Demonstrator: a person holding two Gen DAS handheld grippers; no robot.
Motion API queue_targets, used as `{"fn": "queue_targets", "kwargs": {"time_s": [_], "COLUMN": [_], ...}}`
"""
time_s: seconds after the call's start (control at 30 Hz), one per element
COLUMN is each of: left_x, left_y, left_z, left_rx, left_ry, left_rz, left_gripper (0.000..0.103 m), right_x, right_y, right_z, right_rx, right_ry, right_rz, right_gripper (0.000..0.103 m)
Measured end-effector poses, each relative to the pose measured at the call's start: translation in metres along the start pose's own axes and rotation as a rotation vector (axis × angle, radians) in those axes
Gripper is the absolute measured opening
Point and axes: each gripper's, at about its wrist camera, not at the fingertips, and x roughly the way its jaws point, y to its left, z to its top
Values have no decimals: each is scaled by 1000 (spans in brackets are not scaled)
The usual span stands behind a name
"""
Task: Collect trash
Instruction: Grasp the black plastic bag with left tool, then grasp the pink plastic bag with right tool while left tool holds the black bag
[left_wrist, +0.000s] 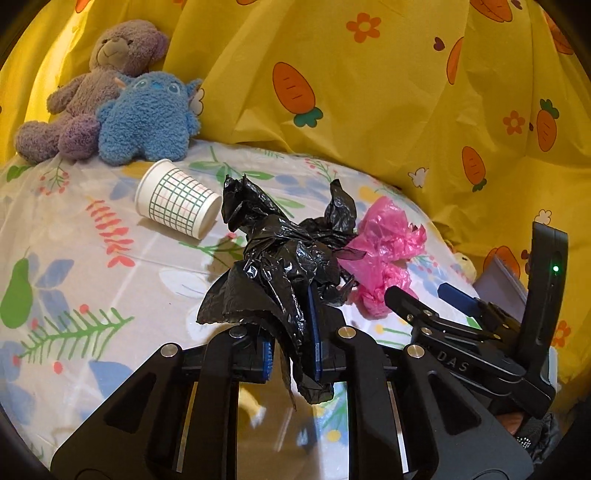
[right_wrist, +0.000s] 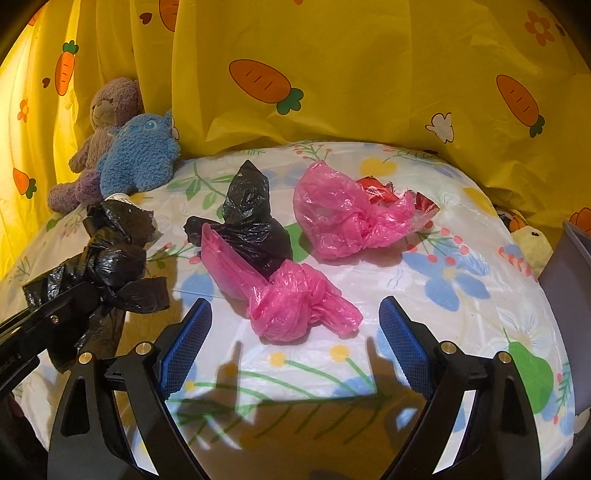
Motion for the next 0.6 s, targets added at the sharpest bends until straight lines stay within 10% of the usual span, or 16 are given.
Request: {"fn": "queue_targets", "kwargs": {"time_s": [0.6], "left_x": [-7], "left_y": [3], "left_z": [3], "left_rx": [-7], "left_ry": [-27], "left_rz": [-14], "left_gripper": [15], "right_x": [29], "right_y": [5], "right_z": [-4], "right_rx": [-46], "right_ry": [88], "right_rz": [5], "right_gripper": [29]}}
